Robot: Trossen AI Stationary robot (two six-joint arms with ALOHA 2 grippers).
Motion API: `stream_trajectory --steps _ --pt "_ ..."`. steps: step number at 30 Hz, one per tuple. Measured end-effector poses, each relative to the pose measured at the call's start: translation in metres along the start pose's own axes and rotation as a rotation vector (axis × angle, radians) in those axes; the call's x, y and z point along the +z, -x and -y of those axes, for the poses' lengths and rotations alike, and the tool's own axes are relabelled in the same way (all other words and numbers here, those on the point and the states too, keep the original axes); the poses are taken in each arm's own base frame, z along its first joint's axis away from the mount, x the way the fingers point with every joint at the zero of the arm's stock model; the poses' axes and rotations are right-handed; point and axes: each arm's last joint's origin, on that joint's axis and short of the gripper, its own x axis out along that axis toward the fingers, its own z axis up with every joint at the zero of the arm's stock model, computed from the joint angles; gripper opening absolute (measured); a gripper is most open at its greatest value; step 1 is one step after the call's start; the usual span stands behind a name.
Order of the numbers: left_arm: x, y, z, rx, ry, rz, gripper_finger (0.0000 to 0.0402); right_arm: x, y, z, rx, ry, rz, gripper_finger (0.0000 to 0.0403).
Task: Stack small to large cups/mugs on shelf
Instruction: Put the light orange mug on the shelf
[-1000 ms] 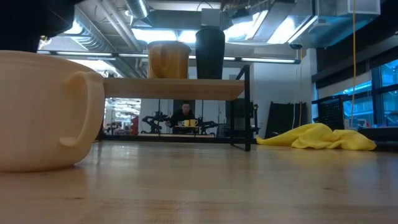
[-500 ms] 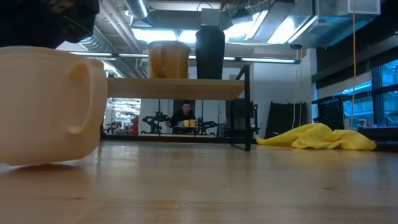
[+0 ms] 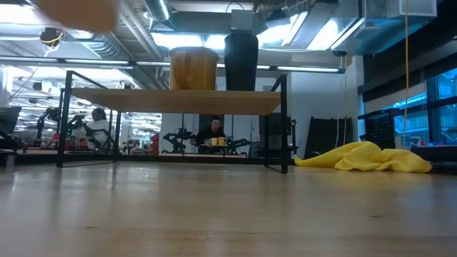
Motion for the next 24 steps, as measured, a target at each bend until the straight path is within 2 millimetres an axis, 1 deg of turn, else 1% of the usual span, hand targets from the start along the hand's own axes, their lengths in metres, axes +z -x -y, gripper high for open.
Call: stream_trajectory --steps 2,3,4,7,10,14,16,19,24 --pt "0.011 0.016 -0.011 -0.088 -0.163 0.062 0.0002 0.0 0.0 0.0 0.0 0.0 0.0 0.0149" --pt "0.015 0.021 -0.019 -0.084 -0.222 0.081 0.0002 0.0 0.0 0.0 -0.001 0.0 -0.001 0.0149" --pt "0.02 0.023 -0.029 -0.066 -0.261 0.085 0.0002 0.0 0.0 0.0 -0.001 -0.001 -0.001 0.0149" --pt "0.036 0.017 -0.054 -0.026 -0.348 0.093 0.0002 -0.001 0.0 0.0 -0.001 0.0 -0.004 0.0149" --pt "0.052 0.012 -0.086 0.034 -0.341 0.096 0.0002 -0.001 0.0 0.0 0.011 -0.022 -0.013 0.0149" --pt "0.065 0.002 -0.127 0.133 -0.24 0.073 0.0002 -0.002 0.0 0.0 0.022 -0.041 -0.022 0.0149" --pt "0.069 -0.002 -0.145 0.154 -0.215 0.043 0.0002 -0.002 0.0 -0.001 0.029 -0.044 -0.028 0.0149" --pt "0.072 -0.006 -0.161 0.174 -0.266 0.01 0.0002 -0.002 0.0 -0.001 0.034 -0.045 -0.03 0.0149" --pt "0.078 -0.013 -0.169 0.148 -0.481 -0.052 0.0001 -0.002 0.0 -0.001 0.034 -0.049 -0.03 0.0149"
